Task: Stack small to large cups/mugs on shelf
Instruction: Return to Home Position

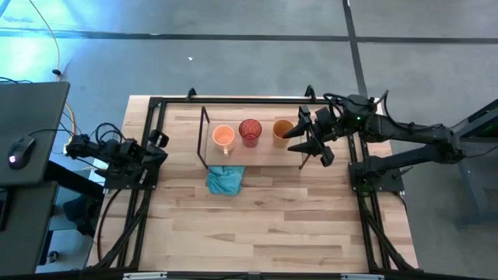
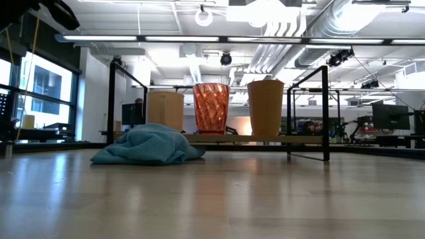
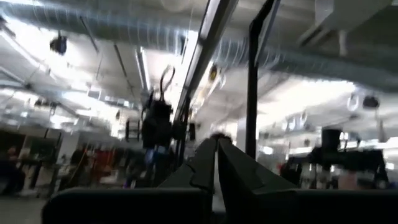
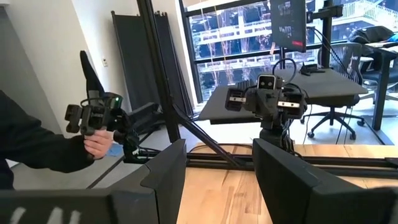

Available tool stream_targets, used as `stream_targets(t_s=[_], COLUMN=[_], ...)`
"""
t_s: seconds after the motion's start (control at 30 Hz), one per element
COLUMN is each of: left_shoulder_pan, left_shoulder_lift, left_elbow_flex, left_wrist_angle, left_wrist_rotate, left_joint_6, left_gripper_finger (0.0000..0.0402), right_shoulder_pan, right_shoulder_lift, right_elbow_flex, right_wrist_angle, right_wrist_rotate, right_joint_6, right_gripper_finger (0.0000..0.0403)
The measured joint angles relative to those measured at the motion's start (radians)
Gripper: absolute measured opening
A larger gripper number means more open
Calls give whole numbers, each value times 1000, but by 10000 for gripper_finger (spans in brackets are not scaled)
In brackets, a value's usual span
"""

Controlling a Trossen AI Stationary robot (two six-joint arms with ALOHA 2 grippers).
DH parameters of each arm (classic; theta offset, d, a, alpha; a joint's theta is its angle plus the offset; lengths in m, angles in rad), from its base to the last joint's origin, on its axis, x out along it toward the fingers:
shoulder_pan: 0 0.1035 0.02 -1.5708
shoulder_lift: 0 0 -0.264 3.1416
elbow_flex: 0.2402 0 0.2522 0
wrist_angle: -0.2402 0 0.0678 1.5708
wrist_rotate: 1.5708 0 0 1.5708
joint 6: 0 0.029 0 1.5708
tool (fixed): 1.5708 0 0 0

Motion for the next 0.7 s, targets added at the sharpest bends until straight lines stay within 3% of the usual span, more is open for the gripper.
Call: stream_targets(t_s=[0.37, 0.53, 0.7], left_shoulder_pan=[0, 0, 0], left_shoulder_lift=[0, 0, 0], left_elbow_flex=[0, 0, 0], left_wrist_angle=[-333, -377, -481], left_wrist_rotate=[-149, -102, 25], left_joint_6=[-113, -136, -188], left_gripper_finger=[12, 14, 12], right_shoulder_pan=[0, 0, 0], right_shoulder_lift=[0, 0, 0], right_elbow_flex=[0, 0, 0], right_wrist_angle=[0, 0, -6], right_wrist_rotate=[-27, -40, -44], right_joint_6=[0, 0, 0], right_gripper_finger=[177, 177, 177])
